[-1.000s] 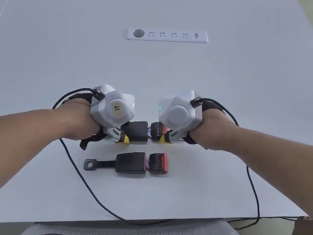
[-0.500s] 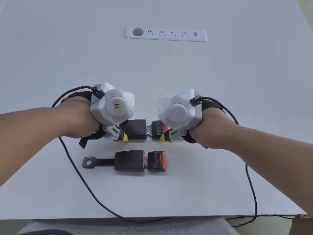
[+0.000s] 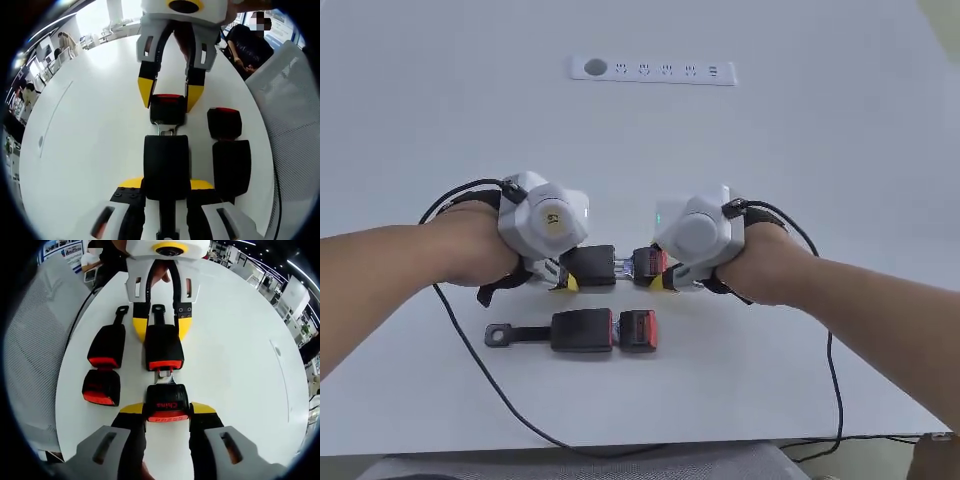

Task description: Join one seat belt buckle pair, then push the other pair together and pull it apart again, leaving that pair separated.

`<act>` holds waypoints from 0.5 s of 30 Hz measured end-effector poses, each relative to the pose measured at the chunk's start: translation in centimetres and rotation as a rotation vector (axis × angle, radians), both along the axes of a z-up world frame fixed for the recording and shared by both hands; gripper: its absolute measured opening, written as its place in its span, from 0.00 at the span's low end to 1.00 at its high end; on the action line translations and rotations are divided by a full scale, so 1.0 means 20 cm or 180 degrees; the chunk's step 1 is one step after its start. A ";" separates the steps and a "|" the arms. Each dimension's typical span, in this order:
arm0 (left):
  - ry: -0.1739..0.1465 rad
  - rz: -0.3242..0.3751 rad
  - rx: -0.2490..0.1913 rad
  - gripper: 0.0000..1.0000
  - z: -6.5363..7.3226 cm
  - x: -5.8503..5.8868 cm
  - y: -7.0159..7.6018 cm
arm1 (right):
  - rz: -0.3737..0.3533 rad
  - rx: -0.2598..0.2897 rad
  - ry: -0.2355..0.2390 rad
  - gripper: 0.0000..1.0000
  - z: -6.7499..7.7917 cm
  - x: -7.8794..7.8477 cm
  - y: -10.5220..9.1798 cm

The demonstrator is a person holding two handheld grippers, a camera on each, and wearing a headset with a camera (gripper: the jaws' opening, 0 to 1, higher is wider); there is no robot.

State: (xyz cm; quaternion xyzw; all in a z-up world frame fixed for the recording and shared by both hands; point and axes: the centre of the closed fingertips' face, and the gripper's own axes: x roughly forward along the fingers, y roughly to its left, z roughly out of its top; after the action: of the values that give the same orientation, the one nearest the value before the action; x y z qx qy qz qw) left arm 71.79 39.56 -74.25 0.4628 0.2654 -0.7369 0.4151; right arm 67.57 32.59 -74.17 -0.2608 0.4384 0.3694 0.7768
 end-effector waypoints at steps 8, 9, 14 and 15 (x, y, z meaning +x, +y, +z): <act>-0.0001 -0.0030 0.0001 0.31 0.00 0.00 0.00 | -0.0097 0.0066 -0.0001 0.31 0.00 -0.05 -0.05; -0.0001 -0.0033 -0.0003 0.31 0.00 0.00 0.00 | -0.0109 0.0058 0.0005 0.31 0.00 -0.06 -0.06; -0.0006 -0.0033 0.0003 0.31 0.00 0.00 0.00 | -0.0167 0.0017 0.0031 0.31 -0.01 -0.12 -0.13; -0.0008 -0.0035 0.0004 0.31 0.00 0.00 0.00 | -0.0182 0.0020 0.0032 0.31 0.00 -0.13 -0.15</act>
State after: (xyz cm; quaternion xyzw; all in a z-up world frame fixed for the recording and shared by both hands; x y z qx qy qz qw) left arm 71.83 39.56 -74.27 0.4655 0.2627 -0.7385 0.4110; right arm 64.99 29.64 -74.27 -0.2437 0.4484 0.3498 0.7856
